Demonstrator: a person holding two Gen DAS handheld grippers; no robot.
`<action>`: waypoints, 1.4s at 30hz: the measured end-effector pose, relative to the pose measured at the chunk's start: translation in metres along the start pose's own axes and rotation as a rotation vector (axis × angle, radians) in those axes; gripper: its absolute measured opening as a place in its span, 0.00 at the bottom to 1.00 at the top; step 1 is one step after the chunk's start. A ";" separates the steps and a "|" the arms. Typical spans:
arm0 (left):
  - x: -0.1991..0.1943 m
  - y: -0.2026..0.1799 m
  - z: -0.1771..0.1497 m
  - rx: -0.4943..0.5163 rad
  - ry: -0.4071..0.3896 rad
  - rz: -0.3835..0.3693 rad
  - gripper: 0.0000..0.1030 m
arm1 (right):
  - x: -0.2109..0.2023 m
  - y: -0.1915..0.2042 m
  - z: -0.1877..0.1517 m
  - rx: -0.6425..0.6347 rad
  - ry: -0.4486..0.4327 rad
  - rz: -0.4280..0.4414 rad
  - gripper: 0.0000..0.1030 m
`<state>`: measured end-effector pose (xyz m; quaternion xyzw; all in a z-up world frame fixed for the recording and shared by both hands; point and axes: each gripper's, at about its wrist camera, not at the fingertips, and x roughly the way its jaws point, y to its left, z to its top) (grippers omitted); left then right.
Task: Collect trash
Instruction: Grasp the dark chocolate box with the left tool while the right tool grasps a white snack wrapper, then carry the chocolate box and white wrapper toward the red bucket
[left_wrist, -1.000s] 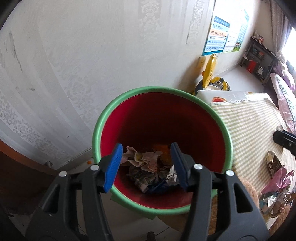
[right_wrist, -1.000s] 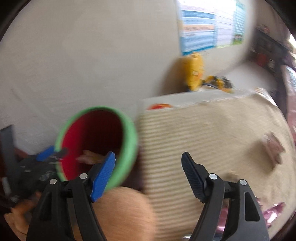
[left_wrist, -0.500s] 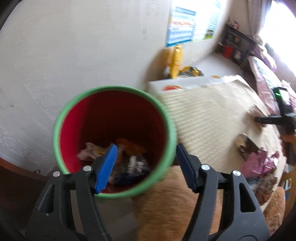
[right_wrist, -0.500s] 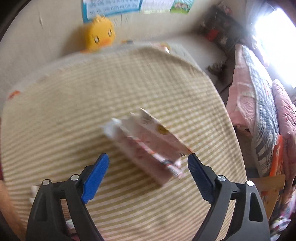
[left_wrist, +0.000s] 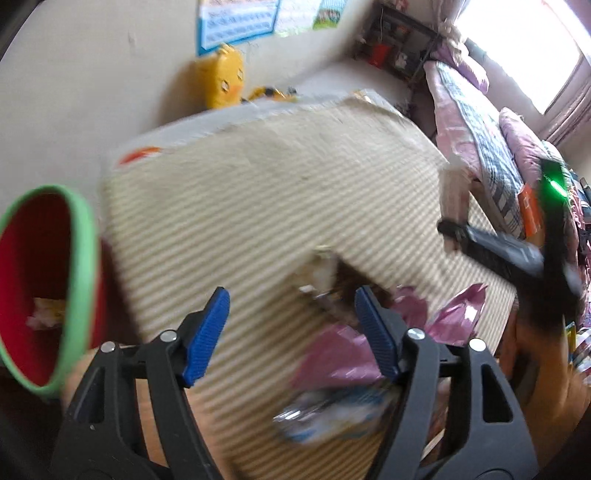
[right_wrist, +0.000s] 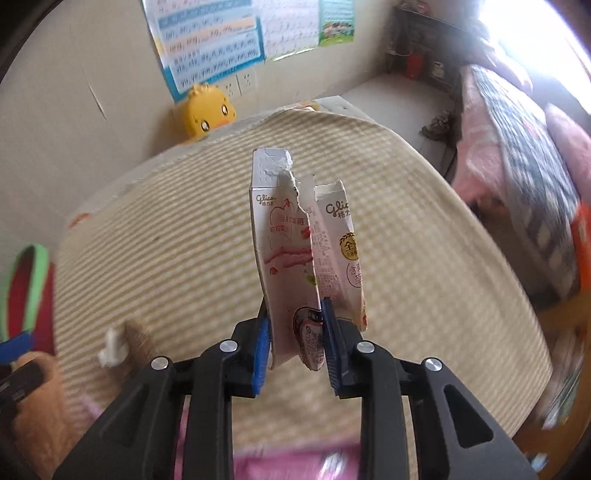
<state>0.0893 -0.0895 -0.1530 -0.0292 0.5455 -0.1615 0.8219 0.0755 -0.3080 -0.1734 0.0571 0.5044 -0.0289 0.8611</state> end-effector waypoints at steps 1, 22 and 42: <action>0.006 -0.006 0.001 -0.005 0.012 -0.006 0.68 | -0.009 0.003 -0.010 0.013 -0.007 0.006 0.24; 0.054 -0.046 -0.003 0.011 0.113 0.026 0.54 | -0.039 -0.010 -0.045 0.119 -0.014 0.063 0.59; -0.030 -0.004 -0.001 0.010 -0.136 0.118 0.55 | -0.013 -0.013 -0.028 0.156 0.038 0.129 0.32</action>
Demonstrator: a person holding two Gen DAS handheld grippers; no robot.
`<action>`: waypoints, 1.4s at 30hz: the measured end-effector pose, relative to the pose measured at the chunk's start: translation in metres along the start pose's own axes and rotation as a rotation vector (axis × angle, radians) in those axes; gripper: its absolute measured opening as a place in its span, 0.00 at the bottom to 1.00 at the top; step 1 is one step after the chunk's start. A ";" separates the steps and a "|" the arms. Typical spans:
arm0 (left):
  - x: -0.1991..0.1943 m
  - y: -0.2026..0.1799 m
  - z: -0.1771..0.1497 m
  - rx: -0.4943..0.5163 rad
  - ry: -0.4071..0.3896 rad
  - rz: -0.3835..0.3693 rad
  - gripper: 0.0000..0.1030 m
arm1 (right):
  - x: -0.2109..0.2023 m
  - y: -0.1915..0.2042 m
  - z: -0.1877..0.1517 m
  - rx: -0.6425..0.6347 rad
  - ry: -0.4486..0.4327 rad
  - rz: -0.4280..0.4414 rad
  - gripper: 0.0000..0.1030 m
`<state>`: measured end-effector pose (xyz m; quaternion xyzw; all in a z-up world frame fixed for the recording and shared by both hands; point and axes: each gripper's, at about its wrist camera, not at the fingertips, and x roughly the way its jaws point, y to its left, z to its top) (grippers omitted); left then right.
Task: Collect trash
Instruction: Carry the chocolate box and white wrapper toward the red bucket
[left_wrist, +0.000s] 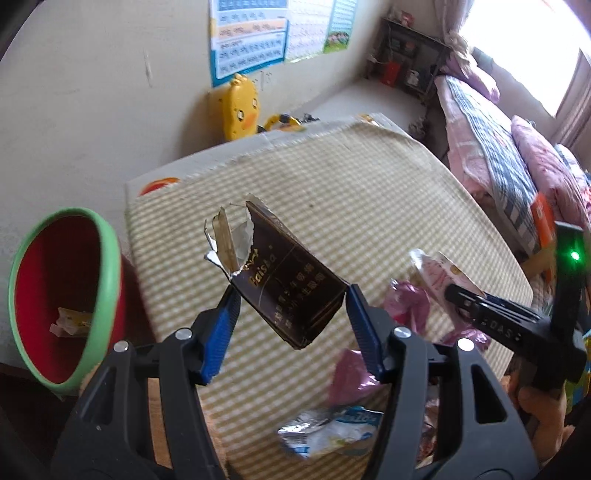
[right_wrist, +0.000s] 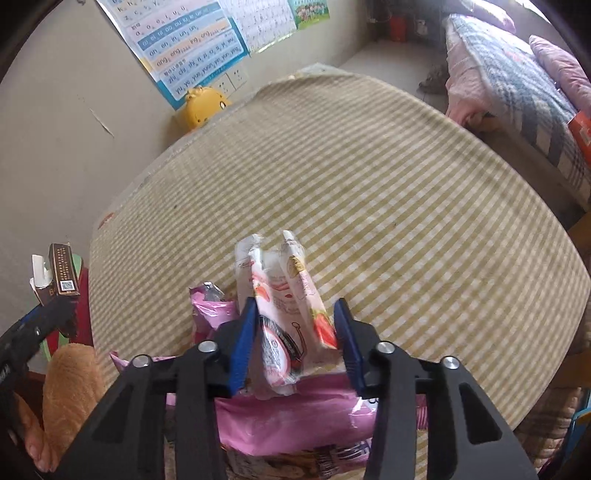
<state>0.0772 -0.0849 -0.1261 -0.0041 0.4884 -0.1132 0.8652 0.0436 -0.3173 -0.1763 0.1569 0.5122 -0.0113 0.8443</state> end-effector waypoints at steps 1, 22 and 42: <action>-0.003 0.004 0.002 -0.006 -0.011 0.008 0.55 | -0.004 0.001 0.000 0.002 -0.014 0.000 0.32; -0.070 0.027 0.009 0.057 -0.220 0.064 0.55 | -0.096 0.076 0.010 -0.103 -0.260 -0.030 0.32; -0.088 0.049 0.010 0.062 -0.293 0.129 0.55 | -0.118 0.120 0.007 -0.181 -0.321 -0.039 0.32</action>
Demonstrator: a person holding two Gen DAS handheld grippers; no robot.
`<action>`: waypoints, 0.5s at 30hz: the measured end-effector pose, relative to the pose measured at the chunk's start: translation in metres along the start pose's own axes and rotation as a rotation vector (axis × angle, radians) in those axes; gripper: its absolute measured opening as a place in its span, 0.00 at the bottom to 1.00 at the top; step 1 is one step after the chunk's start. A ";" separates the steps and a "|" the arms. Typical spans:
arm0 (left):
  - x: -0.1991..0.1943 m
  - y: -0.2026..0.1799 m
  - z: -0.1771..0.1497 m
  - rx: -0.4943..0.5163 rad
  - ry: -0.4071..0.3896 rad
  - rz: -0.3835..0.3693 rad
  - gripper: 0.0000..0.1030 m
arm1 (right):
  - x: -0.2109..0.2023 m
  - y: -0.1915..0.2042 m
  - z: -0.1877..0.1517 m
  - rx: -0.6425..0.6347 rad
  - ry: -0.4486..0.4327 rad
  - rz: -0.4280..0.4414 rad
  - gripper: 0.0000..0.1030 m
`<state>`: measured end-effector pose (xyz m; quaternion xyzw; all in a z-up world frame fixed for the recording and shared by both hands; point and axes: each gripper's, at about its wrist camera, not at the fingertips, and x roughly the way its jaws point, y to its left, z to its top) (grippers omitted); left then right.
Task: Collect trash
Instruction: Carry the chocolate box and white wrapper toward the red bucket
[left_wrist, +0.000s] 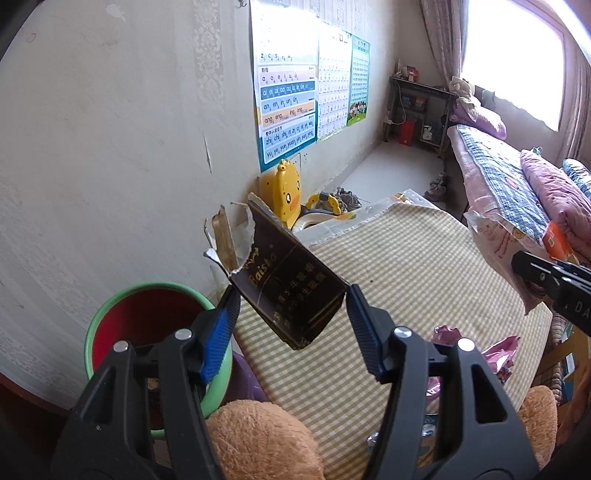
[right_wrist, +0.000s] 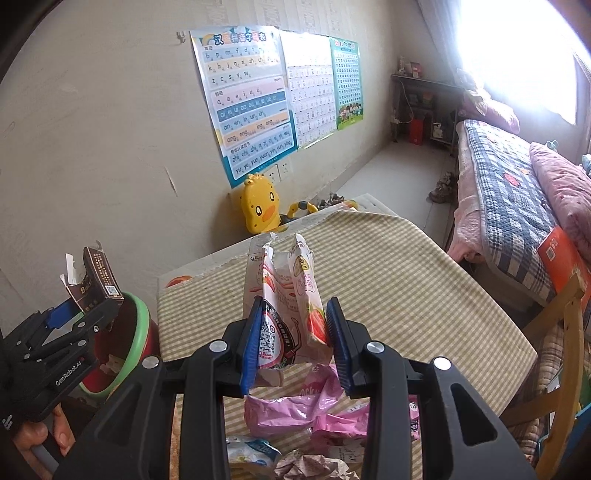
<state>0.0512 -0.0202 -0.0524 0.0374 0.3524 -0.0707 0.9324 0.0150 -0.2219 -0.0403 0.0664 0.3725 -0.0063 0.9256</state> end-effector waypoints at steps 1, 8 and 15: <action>-0.001 0.001 0.000 -0.001 -0.004 0.004 0.55 | 0.000 0.001 0.000 -0.001 -0.001 0.002 0.32; -0.006 0.012 0.000 -0.011 -0.016 0.023 0.56 | 0.000 0.013 0.001 -0.012 -0.002 0.022 0.32; -0.010 0.031 -0.002 -0.024 -0.029 0.068 0.56 | 0.007 0.032 -0.002 -0.038 0.015 0.055 0.32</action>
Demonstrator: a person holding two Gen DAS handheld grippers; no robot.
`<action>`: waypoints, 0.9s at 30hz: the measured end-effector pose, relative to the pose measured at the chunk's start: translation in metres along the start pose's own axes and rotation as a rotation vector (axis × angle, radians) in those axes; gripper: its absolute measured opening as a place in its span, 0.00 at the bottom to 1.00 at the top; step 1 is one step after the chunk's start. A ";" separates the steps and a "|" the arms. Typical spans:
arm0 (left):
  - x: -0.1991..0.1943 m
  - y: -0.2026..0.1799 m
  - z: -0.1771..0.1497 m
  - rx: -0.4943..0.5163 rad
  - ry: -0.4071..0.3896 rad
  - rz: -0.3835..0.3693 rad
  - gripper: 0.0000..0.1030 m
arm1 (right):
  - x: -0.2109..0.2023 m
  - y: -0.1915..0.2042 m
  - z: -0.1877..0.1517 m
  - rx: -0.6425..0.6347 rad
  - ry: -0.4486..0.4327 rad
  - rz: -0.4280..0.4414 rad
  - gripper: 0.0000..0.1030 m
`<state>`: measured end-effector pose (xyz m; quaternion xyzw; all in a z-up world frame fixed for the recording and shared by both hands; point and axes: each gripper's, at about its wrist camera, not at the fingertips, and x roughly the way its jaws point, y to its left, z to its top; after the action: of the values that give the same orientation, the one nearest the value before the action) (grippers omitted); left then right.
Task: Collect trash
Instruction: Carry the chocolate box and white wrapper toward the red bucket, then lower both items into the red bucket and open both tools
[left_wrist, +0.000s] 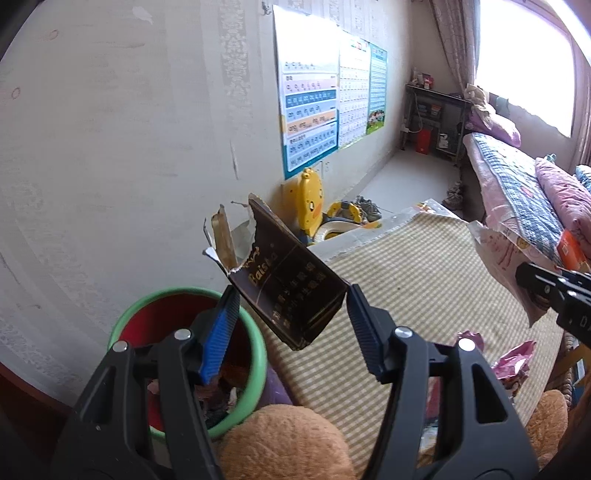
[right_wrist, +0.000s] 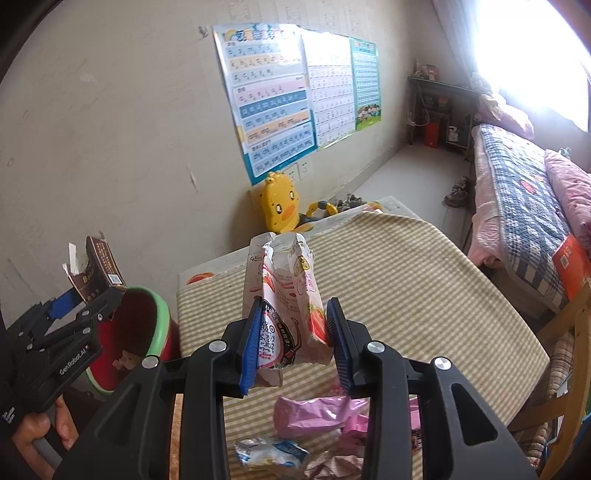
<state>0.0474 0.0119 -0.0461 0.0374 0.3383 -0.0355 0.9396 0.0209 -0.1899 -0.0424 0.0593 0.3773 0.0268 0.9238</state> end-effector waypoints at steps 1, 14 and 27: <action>0.000 0.003 -0.001 -0.006 0.001 0.005 0.56 | 0.002 0.004 0.000 -0.003 0.005 0.008 0.32; 0.009 0.046 -0.010 -0.065 0.028 0.054 0.56 | 0.020 0.042 -0.004 -0.057 0.054 0.052 0.32; 0.019 0.100 -0.029 -0.127 0.074 0.130 0.56 | 0.047 0.104 -0.003 -0.165 0.099 0.132 0.32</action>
<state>0.0529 0.1130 -0.0761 0.0008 0.3711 0.0483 0.9273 0.0518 -0.0819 -0.0637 0.0063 0.4142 0.1212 0.9020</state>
